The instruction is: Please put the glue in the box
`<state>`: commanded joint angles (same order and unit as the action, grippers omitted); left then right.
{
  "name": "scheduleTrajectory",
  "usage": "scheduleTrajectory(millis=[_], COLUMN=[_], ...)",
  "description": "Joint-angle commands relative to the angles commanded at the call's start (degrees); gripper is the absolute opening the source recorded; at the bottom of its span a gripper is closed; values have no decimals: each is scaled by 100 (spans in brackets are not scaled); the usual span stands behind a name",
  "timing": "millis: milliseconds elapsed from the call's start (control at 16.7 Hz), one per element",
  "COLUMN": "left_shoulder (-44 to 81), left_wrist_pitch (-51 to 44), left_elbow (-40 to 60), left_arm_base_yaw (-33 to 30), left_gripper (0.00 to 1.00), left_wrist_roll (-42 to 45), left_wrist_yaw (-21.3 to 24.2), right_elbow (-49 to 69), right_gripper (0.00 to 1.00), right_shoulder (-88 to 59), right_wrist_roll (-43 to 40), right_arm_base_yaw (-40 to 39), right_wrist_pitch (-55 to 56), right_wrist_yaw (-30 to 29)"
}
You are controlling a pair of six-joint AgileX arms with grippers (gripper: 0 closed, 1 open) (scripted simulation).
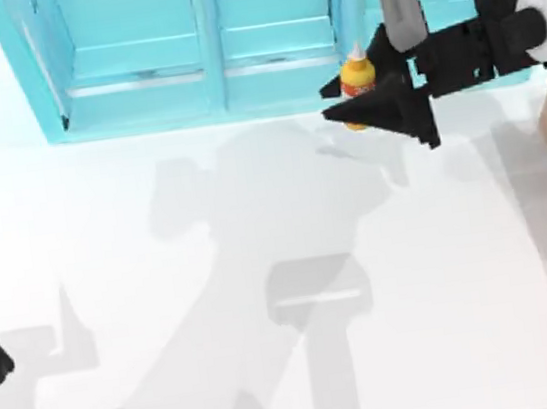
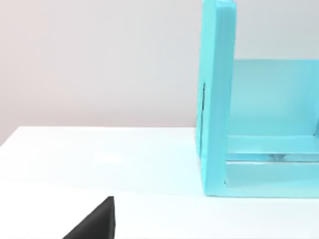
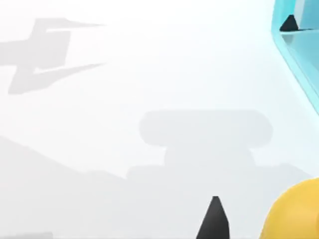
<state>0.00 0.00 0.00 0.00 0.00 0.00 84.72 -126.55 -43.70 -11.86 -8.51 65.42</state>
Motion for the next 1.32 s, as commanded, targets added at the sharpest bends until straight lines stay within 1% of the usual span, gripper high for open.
scheduleTrajectory(millis=[180,420,600,900,1320], left_shoulder=[0,0,0,0,0], left_wrist_pitch=[0,0,0,0,0], left_elbow=[0,0,0,0,0], left_arm_base_yaw=[0,0,0,0,0], left_gripper=[100,100,100,100,100], left_wrist_roll=[0,0,0,0,0], left_wrist_yaw=[0,0,0,0,0], right_elbow=[-443,-1007,-1320,-1766,-2136], right_gripper=[0,0,0,0,0], right_shoulder=[383,862,1102,1425,1675], right_wrist_roll=[-665,-1645,-2244,-3311,-4722], right_arm_base_yaw=[919,2291,3042,4037,5307], right_wrist_pitch=[-999,-2460,-3269,-4193,-5178], right_wrist_yaw=[321,581,745,888,883])
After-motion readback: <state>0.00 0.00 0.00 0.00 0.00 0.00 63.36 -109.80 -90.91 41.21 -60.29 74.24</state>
